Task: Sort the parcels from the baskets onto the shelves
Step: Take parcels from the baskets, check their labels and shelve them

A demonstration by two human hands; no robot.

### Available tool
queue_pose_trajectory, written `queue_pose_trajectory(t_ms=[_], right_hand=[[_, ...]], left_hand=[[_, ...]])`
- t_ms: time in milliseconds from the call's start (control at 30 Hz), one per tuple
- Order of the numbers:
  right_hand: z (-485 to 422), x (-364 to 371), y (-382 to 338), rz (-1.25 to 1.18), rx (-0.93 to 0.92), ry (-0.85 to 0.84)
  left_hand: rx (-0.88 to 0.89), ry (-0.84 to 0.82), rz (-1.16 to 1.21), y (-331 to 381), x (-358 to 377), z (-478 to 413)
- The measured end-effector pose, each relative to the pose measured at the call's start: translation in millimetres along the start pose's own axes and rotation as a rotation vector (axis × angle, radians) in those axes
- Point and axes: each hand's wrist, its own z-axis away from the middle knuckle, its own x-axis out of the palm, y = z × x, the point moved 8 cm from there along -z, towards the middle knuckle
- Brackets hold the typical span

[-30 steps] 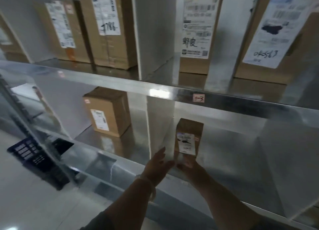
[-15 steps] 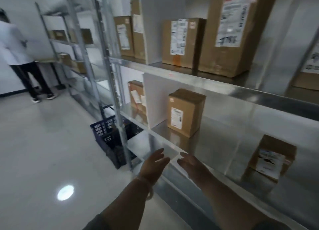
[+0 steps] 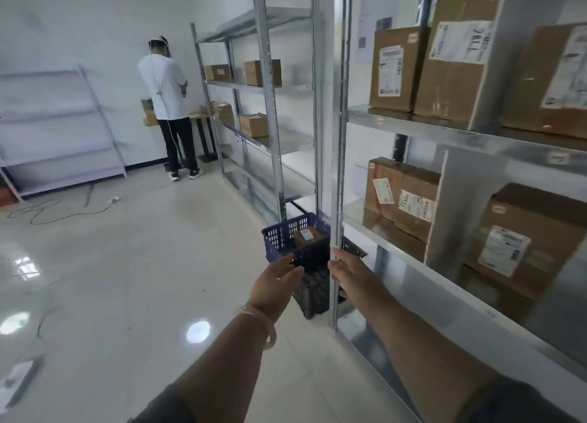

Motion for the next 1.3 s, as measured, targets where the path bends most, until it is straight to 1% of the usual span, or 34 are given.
queue_pose_trajectory(t_ms=[167,333,467,533,633,733,867,967,1133,1233,1300], right_hand=[[-64,35,-7,0.048,0.001,-0.024],[-155,52,0,0.039,0.026,-0.034],[-245,62,-14,0.032,0.041,-0.078],[-290,67,-30,0.012,0.023,-0.114],[-354,77,-50,-0.025,0.007,-0.125],[-406,95,-53,-0.025,0.009,-0.170],[-463,109,-45,-0.010,0.027,-0.177],[-519,104,-33,-0.019,0.068,-0.112],[-617,76,-24,-0.090,0.199,0.156],[-668,77,-33,-0.091,0.223,0.229],[-702,83,-36,-0.064,0.247,0.258]], left_hand=[[-0.021,0.028,0.070,-19,-38,-61],[-0.033,0.039,0.028,-25,-60,-140],[-0.027,0.066,-0.005,-8,-80,-220],[-0.013,0.089,-0.014,6,-93,-260],[-0.013,0.117,-0.033,18,-111,-317],[-0.047,0.106,-0.037,11,-119,-369],[-0.073,0.075,-0.021,-1,-120,-435],[-0.085,-0.002,-0.013,-12,-114,-503],[-0.094,-0.147,-0.019,-24,-113,-621],[-0.112,-0.239,-0.052,-30,-119,-695],[-0.088,-0.292,-0.097,-29,-119,-743]])
